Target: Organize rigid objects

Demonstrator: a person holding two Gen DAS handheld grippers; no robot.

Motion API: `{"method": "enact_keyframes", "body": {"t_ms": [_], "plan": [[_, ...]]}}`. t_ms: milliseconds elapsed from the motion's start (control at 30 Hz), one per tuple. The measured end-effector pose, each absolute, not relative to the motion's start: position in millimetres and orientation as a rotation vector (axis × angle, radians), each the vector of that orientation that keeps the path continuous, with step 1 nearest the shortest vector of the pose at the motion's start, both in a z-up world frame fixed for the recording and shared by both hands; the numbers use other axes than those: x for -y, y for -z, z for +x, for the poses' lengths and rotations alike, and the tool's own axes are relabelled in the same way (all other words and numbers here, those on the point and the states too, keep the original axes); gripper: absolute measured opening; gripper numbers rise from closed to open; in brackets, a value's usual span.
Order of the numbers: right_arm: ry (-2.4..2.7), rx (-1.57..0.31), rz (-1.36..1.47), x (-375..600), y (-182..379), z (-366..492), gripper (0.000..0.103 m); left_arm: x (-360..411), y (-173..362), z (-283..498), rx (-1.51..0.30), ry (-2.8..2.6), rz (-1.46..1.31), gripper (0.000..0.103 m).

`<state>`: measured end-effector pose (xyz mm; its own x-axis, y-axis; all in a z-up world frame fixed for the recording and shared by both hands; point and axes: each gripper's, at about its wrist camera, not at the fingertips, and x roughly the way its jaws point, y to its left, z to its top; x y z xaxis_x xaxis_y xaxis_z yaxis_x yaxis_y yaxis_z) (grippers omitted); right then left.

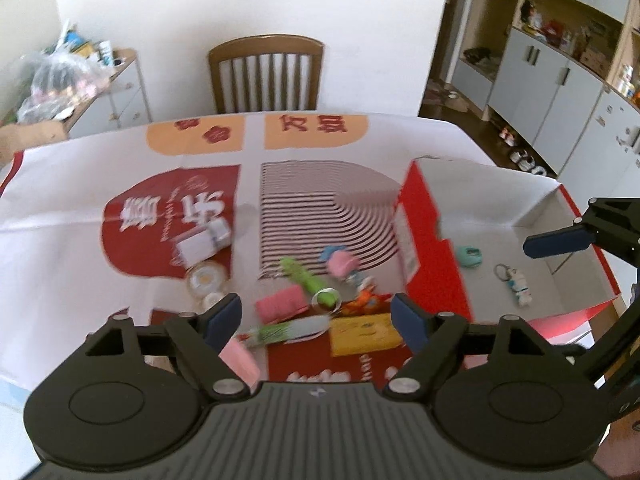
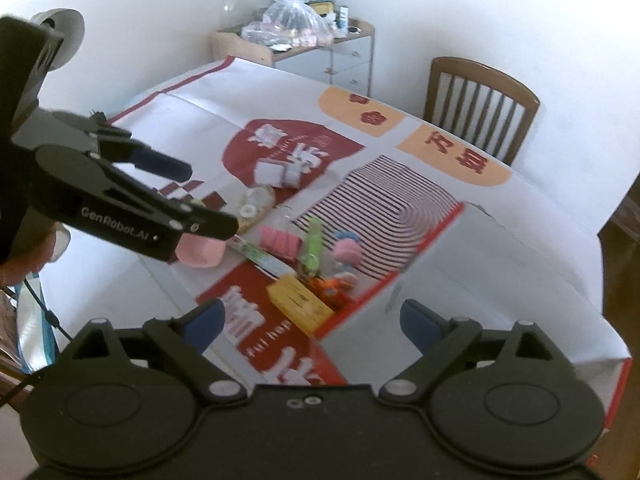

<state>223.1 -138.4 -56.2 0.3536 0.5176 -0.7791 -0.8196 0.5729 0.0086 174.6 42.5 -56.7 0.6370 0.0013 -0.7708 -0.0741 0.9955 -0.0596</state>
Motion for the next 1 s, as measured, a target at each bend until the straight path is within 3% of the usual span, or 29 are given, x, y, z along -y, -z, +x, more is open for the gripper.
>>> {"method": "enact_keyframes", "body": {"t_ms": [233, 433, 1000], "plan": [[-0.937, -0.837, -0.437, 103, 66, 209, 0.096, -86, 78, 153, -0.917, -0.075, -0.131, 0.084], [-0.964, -0.859, -0.421, 73, 77, 202, 0.097, -120, 92, 138, -0.899, -0.110, -0.173, 0.101], [-0.968, -0.933, -0.482, 0, 131, 201, 0.096, -194, 162, 139, -1.001, -0.163, -0.168, 0.101]]}}
